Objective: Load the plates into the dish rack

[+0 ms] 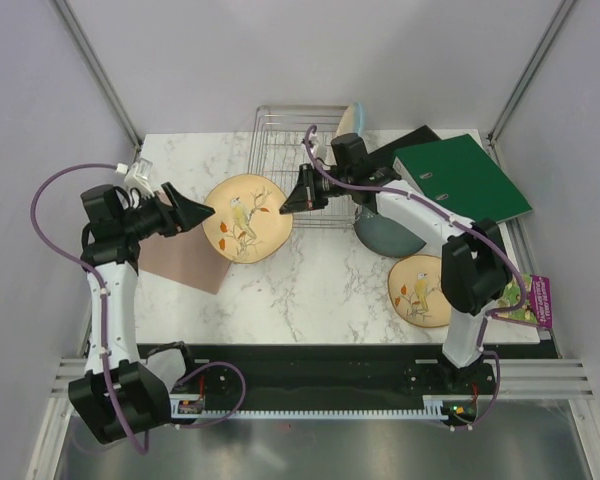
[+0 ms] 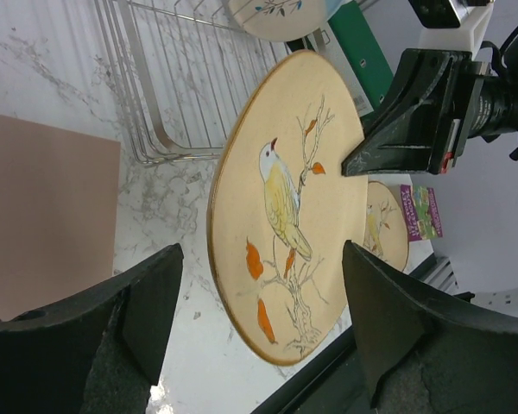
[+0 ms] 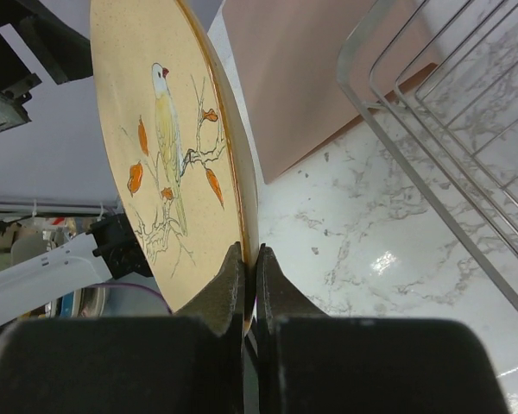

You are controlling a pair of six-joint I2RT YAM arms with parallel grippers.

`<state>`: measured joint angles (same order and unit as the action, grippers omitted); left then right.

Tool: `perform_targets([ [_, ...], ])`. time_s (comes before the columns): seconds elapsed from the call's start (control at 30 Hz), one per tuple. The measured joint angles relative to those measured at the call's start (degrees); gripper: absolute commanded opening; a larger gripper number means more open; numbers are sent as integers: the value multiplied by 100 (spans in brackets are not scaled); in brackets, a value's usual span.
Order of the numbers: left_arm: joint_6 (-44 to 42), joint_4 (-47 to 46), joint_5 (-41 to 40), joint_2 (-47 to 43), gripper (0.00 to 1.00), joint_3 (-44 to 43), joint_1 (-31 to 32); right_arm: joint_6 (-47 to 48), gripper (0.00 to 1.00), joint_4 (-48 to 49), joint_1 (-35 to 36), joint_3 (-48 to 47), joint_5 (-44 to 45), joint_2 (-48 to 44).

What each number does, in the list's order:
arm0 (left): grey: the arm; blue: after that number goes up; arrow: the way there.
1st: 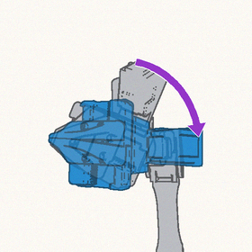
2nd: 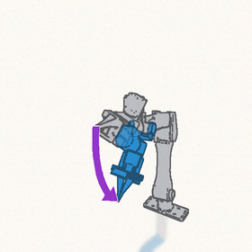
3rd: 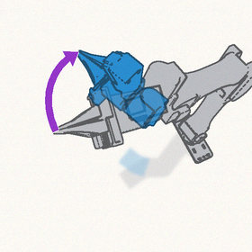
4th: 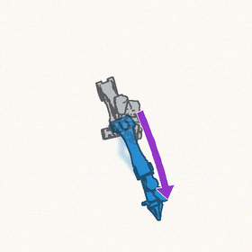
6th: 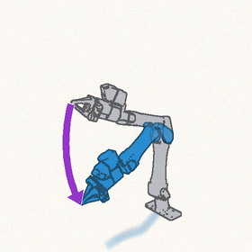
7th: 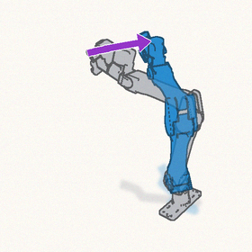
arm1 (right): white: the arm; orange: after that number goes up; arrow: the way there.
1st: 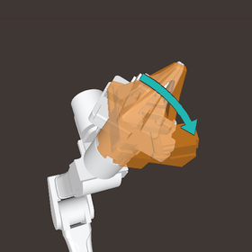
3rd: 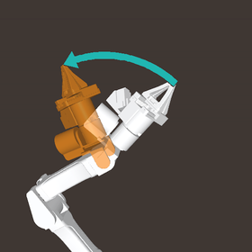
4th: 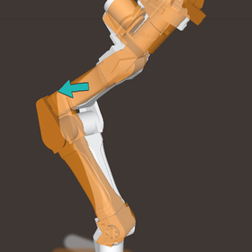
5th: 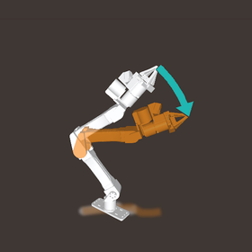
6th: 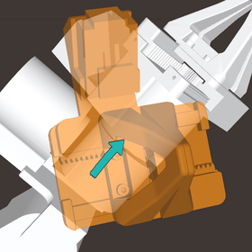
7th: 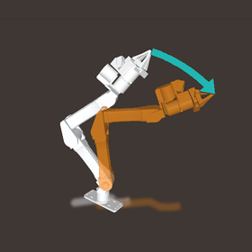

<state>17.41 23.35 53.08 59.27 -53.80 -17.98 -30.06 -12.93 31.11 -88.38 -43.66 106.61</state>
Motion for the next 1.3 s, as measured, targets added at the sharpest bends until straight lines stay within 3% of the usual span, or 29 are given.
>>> perform_targets([
  [0.23, 28, -179, 2, 179, 67, 114, 22, -170, 0, 50, 203, -87, -22, 83],
  [0.33, 57, -249, 2, 291, 54, 247, 35, -229, 0, 190, 243, -271, 0, 203],
  [0.43, 85, -280, 7, 374, 33, 271, 37, -275, 0, 284, 264, -339, 22, 254],
  [0.47, 98, -310, 26, 387, 20, 273, 37, -275, 0, 304, 271, -345, 20, 260],
  [0.53, 120, -385, 98, 396, 5, 278, 37, -275, 0, 313, 286, -350, 24, 278],
  [0.6, 232, -426, 92, 402, 2, 286, 22, -245, 27, 319, 291, -350, 2, 297],
  [0.67, 286, -492, 122, 424, 2, 304, -4, -267, 47, 334, 299, -348, -13, 302],
  [0.77, 258, -538, 142, 442, 2, 367, 13, -350, 53, 470, 317, -348, -81, 302],
  [1.0, 258, -549, 203, 529, 2, 448, 11, -490, 57, 758, 313, -352, -341, 468],
  [1.1, 258, -546, 251, 584, 2, 450, 39, -546, 55, 905, 354, -372, -450, 599],
  [1.23, 260, -553, 313, 619, 2, 450, 44, -564, 27, 955, 415, -376, -472, 726],
  [1.3, 260, -555, 337, 627, 2, 450, 35, -562, 17, 955, 413, -385, -433, 785],
])
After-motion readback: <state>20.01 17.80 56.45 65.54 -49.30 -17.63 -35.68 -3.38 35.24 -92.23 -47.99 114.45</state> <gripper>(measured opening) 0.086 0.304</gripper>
